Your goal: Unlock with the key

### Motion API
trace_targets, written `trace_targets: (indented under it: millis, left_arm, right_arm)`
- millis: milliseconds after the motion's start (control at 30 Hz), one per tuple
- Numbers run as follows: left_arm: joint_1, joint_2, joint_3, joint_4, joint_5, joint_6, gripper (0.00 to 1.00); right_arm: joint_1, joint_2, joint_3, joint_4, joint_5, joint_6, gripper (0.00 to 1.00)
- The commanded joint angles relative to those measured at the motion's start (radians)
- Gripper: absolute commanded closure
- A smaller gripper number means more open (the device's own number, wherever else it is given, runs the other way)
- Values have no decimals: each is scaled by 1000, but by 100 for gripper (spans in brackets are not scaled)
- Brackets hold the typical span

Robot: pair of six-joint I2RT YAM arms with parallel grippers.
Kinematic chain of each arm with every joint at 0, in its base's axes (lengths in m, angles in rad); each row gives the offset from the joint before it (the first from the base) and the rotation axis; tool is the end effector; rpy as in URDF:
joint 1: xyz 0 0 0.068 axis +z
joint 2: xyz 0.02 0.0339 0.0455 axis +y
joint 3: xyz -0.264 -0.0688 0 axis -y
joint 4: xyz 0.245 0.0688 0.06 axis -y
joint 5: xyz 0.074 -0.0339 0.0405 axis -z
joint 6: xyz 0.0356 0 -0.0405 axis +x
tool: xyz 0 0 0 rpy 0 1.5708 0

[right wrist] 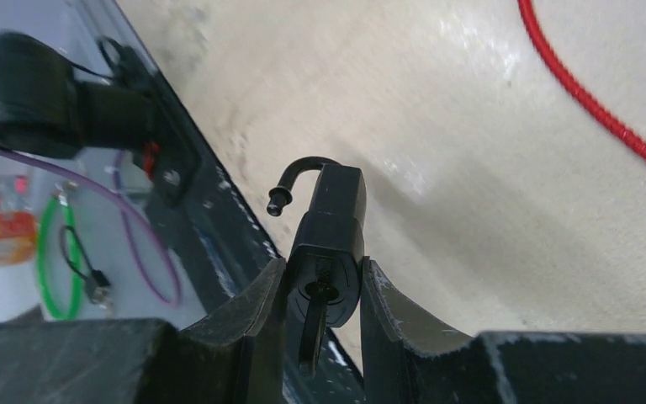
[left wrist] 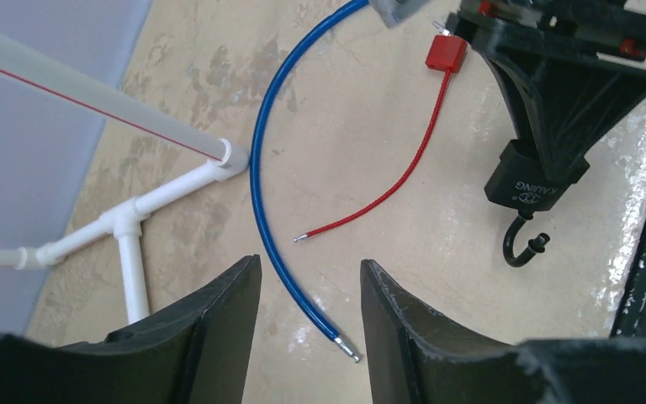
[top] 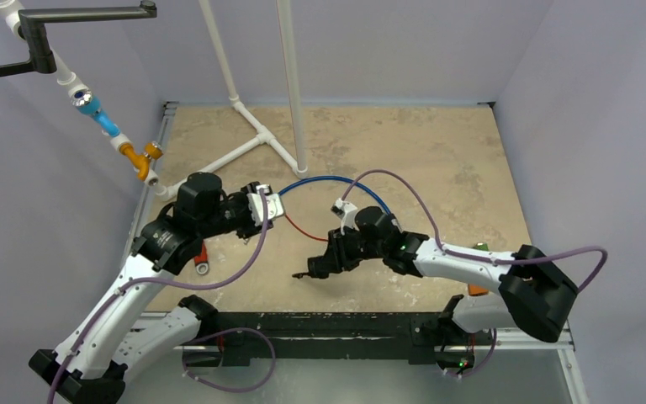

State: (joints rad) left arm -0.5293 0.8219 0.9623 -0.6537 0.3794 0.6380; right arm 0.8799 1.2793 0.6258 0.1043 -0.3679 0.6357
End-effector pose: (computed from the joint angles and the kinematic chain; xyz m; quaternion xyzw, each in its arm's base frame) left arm 0.1381 -0.0961 0.3480 0.5467 0.6552 -0.1357 0.5035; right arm 0.1600 0.2136 0.2091 -0.1932 0.8404 0.4462 0.2394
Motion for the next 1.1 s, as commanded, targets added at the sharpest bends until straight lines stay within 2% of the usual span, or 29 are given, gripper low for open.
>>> trace_targets:
  millis: [0, 200, 233, 333, 500, 600, 733, 767, 800, 967, 1067]
  left_arm:
    - [8, 7, 71, -14, -48, -157, 53]
    - [10, 26, 142, -82, -58, -213, 41]
    - [9, 25, 149, -92, -61, -218, 38]
    - [9, 14, 154, -125, -68, -218, 24]
    - [10, -23, 135, -147, -86, -223, 0]
    - [10, -28, 136, -163, -121, -249, 0]
    - [13, -11, 140, -187, -180, -306, 0]
    - [19, -7, 142, -188, -189, -321, 0]
    - [25, -3, 145, -188, -199, -340, 0]
    - [144, 24, 167, -170, -197, -389, 0]
    - [293, 46, 164, -128, -142, -428, 0]
  right_arm:
    - [40, 20, -17, 186, 73, -111, 100]
    - [45, 104, -89, 238, 119, -127, 100]
    - [45, 126, -91, 234, 119, -121, 95]
    - [45, 191, -101, 229, 121, -107, 71]
    - [44, 227, -132, 225, 140, -94, 48]
    - [46, 196, -123, 183, 169, -94, 34]
    - [44, 57, -77, 80, 192, -93, 13]
    - [44, 18, -49, 35, 202, -102, 5]
    - [44, -20, -17, -19, 213, -111, 2]
    - [-4, -181, 148, -253, 251, -179, 1]
    - [-86, -241, 236, -325, 340, -217, 1]
